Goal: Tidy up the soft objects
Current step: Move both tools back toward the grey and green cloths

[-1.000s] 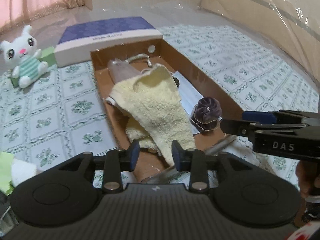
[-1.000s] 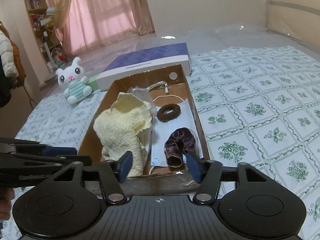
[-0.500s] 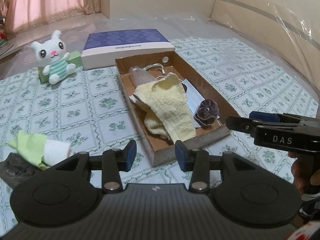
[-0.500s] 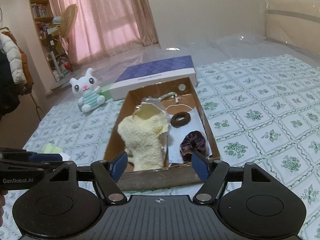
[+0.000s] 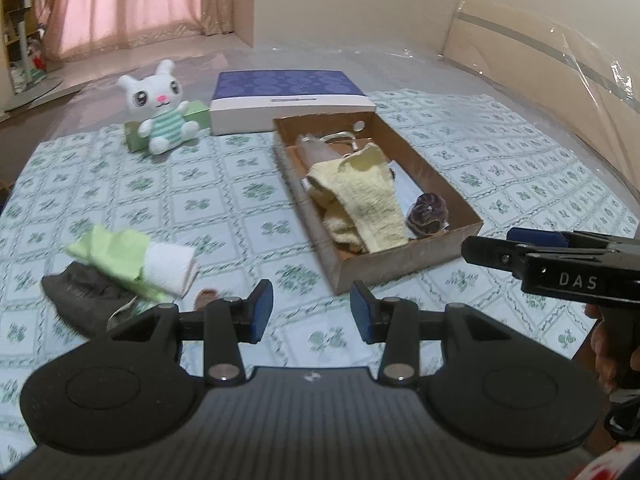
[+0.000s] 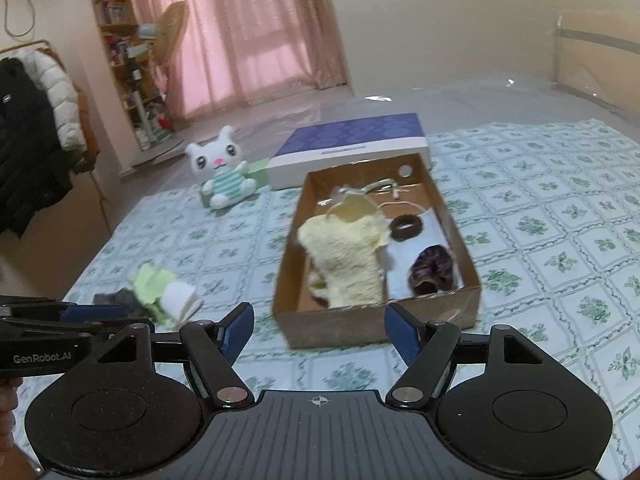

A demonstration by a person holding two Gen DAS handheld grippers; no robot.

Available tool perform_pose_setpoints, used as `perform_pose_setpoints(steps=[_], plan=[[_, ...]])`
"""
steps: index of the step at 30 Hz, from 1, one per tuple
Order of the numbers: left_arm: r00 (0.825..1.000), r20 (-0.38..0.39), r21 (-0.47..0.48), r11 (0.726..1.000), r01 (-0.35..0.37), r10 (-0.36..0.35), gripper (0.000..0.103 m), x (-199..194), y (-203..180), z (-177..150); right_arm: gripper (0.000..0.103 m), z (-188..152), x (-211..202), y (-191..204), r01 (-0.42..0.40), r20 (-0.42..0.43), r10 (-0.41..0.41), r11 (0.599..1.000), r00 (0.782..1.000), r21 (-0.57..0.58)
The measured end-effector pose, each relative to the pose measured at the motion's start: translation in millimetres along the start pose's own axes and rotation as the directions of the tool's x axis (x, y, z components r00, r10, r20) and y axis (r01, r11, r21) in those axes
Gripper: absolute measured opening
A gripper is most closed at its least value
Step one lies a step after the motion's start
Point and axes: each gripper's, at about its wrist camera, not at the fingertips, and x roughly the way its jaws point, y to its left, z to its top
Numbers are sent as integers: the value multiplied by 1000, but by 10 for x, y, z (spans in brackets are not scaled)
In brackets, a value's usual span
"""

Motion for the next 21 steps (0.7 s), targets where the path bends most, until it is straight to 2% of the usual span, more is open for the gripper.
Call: perform_pose_setpoints(steps=[12, 21], plan=[[996, -13, -86, 993, -83, 83, 39, -402, 404, -429, 72, -230, 26, 439, -102, -51, 100, 993, 994, -56], [982, -58, -179, 966, -185, 177, 40, -543, 812, -730, 72, -422, 239, 712, -171, -110, 160, 980, 981, -100]])
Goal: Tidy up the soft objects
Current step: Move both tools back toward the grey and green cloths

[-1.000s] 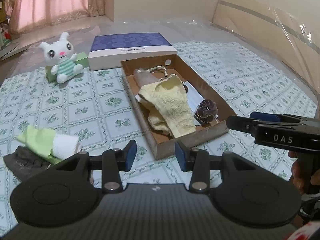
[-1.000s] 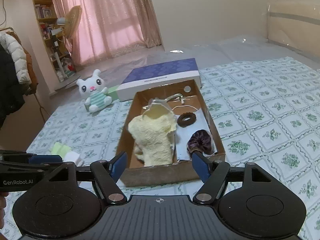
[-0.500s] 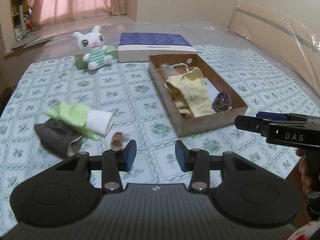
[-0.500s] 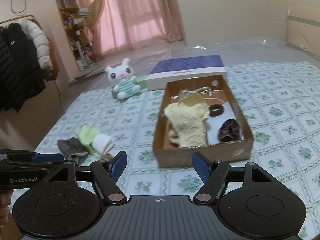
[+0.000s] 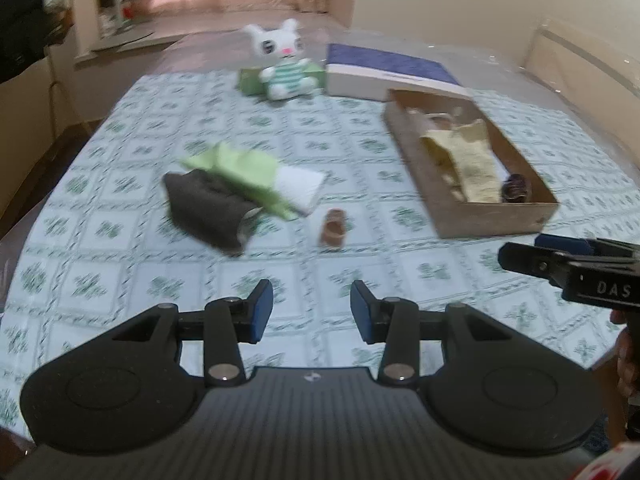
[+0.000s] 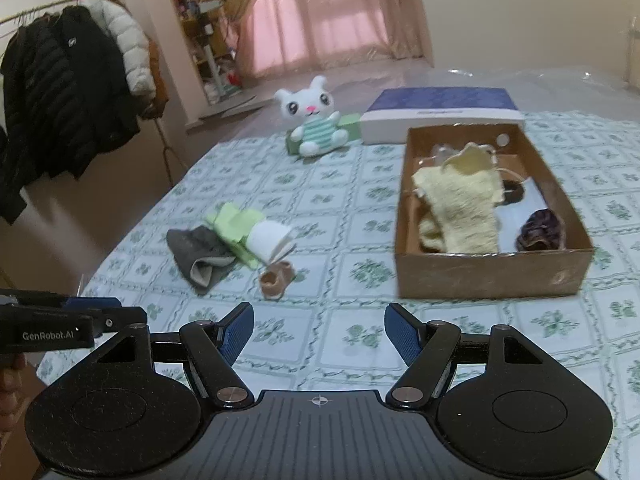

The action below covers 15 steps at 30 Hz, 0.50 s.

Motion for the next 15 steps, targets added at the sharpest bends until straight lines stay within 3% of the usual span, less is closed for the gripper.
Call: perform_pose_setpoints(steps=[15], plan=[[995, 20, -95, 991, -91, 94, 48, 166, 432, 120, 72, 81, 567, 253, -62, -32, 59, 993, 998, -100]])
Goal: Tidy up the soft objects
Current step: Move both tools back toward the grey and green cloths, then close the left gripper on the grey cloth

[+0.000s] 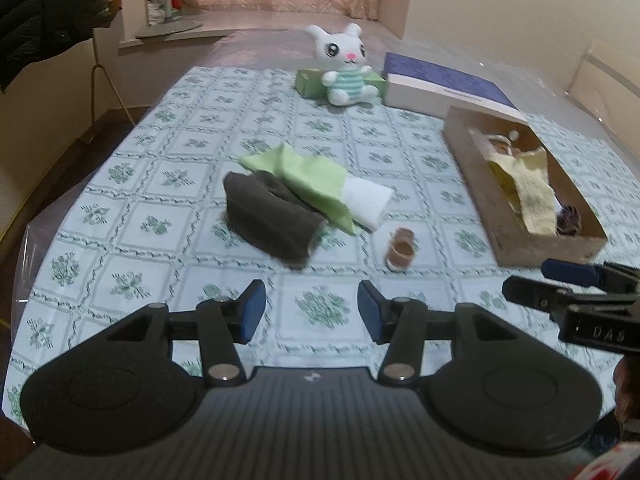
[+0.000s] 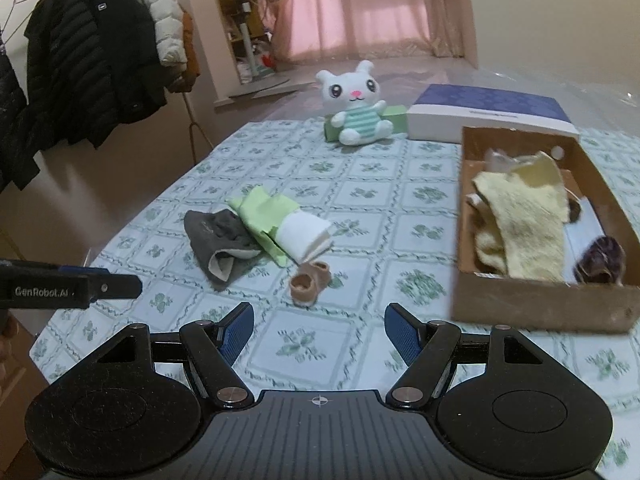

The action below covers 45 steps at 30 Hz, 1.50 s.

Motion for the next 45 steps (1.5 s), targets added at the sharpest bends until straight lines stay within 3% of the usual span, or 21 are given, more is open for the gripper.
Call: perform_pose_setpoints(steps=[12, 17, 28, 33, 35, 38, 42, 45], plan=[[1000, -10, -81, 997, -8, 8, 50, 538, 198, 335, 72, 255, 606, 85, -41, -11, 40, 996, 999, -83], [1000, -28, -107, 994, -7, 4, 56, 792, 250, 429, 72, 336, 836, 66, -41, -21, 39, 994, 999, -99], [998, -60, -201, 979, -20, 9, 55, 1344, 451, 585, 72, 460, 1185, 91, -67, -37, 63, 988, 997, -140], [998, -64, -225, 974, -14, -1, 41, 1526, 509, 620, 72, 506, 1338, 162, -87, -42, 81, 980, 996, -179], [998, -59, -221, 975, -15, 2, 26, 1554, 520, 623, 72, 517, 1404, 197, -95, -44, 88, 976, 995, -197], [999, -50, -217, 976, -20, 9, 12, 1560, 568, 626, 71, 518, 1501, 277, -99, -39, 92, 967, 995, -235], [999, -30, -211, 976, -47, 41, 10, 1508, 687, 619, 48, 493, 1668, 384, -111, -64, 96, 952, 993, -285], [997, -28, -211, 975, -72, 67, 10, 1453, 784, 602, 43, 452, 1797, 466, -134, -92, 111, 944, 990, -302]])
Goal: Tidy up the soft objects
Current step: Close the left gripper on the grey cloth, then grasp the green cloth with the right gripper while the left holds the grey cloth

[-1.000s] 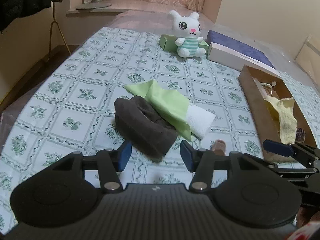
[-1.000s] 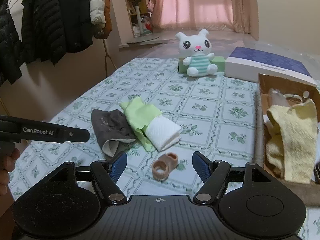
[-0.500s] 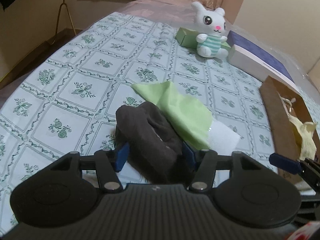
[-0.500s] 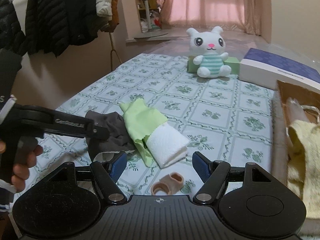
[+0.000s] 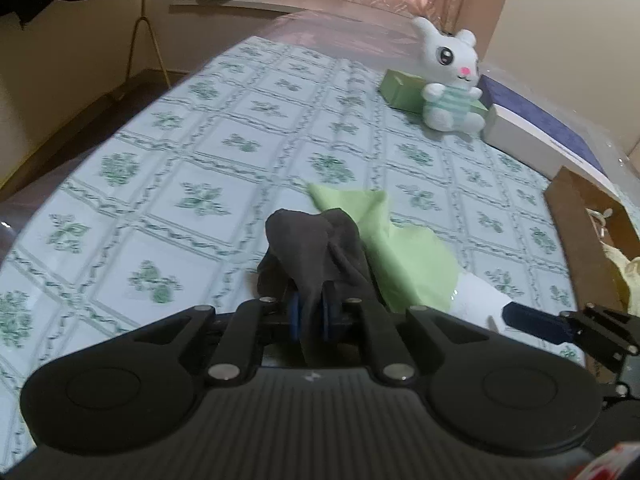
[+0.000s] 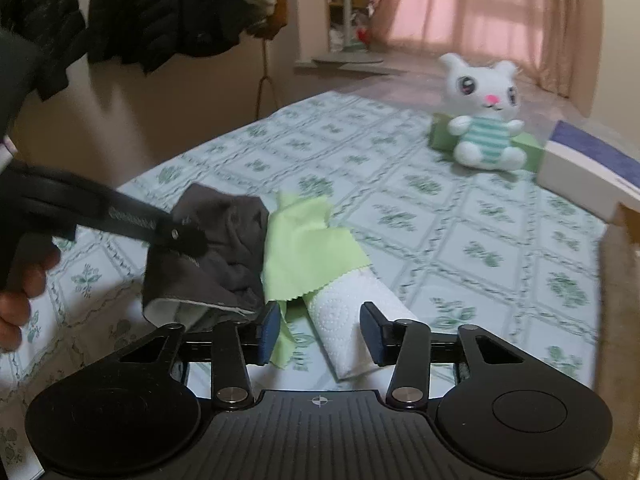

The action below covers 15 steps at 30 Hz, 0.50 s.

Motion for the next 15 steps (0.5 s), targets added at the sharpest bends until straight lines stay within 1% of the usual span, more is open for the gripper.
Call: perform_pose_setpoints(steps=[4, 8, 9, 11, 13, 15], plan=[[1000, 4, 4, 1000, -16, 16, 10, -63, 89, -21, 35, -27, 123, 150, -46, -23, 46, 999, 999, -23], [1000, 8, 9, 1000, -8, 8, 10, -144, 118, -49, 32, -43, 151, 292, -92, -19, 92, 995, 996, -30], [1000, 10, 12, 1000, -4, 4, 10, -162, 112, -52, 27, -45, 160, 322, -98, -19, 98, 994, 995, -37], [1000, 15, 22, 1000, 8, -9, 10, -208, 97, -65, 25, -43, 185, 369, -107, -26, 106, 993, 994, -44], [1000, 21, 29, 1000, 6, -7, 9, -247, 89, -78, 25, -51, 168, 364, -123, -26, 123, 992, 992, -16], [1000, 26, 27, 1000, 5, -6, 10, -269, 100, -78, 25, -64, 101, 321, -160, -5, 160, 986, 987, 38]])
